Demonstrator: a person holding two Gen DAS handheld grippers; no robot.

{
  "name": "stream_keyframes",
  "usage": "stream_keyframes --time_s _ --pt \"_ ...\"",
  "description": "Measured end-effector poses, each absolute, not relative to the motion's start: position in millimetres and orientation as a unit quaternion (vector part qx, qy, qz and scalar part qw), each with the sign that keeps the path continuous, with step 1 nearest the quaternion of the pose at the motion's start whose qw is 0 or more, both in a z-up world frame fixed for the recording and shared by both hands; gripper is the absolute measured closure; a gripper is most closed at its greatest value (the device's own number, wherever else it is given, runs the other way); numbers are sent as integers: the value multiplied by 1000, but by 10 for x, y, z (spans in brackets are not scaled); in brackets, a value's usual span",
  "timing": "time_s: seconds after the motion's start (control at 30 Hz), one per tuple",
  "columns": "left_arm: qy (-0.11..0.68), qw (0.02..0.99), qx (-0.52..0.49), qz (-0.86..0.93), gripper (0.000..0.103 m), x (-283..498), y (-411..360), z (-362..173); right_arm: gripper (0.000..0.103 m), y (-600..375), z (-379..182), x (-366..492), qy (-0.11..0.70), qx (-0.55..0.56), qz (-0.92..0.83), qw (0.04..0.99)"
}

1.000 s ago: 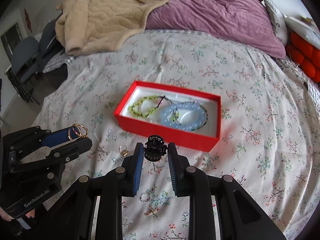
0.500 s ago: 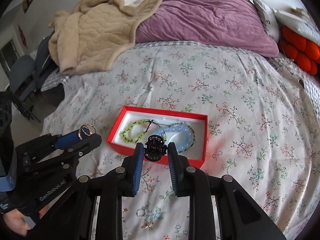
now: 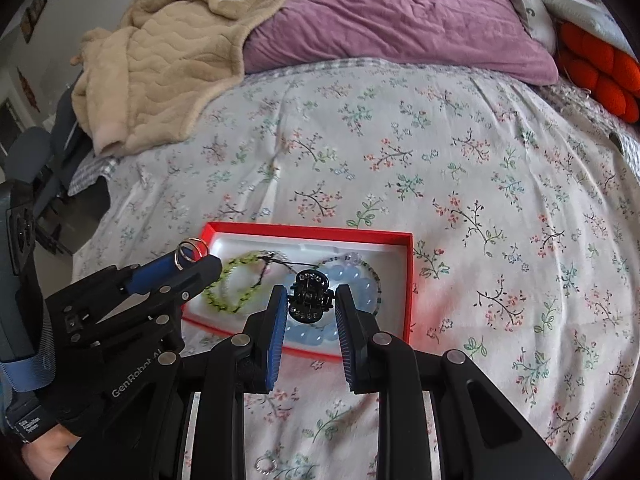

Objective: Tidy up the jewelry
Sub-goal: 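Lift the gold ring and hair clip and carry both over the red box, then open the left tool to drop the gold ring while the right tool releases the clip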

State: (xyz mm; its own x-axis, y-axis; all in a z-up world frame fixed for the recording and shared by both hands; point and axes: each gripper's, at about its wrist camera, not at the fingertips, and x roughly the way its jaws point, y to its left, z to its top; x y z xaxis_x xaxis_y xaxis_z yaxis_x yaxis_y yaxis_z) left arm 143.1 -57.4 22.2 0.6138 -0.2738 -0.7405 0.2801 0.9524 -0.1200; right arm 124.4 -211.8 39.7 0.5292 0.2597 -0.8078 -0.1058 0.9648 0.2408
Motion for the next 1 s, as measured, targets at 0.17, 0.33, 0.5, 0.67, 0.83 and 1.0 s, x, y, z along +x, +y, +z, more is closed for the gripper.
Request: stream_keyframes --time_s 0.17,0.33,0.5,0.67,0.83,1.0 --pt "419 897 8 -143 75 1507 -565 125 77 -2173 261 1343 487 89 92 864" --pt "417 898 14 -142 75 1521 -586 104 77 -2214 185 1380 494 94 84 860" --pt "422 895 14 -145 72 1526 -577 118 77 -2231 157 1386 496 96 83 859" --pt "416 896 23 -152 60 1462 -599 166 77 -2241 152 1390 497 95 81 858" --pt "407 901 48 -145 55 1378 -638 209 77 -2226 125 1395 502 96 83 856" --pt "409 900 55 -141 54 1337 -590 225 76 -2246 97 1400 510 107 87 849"
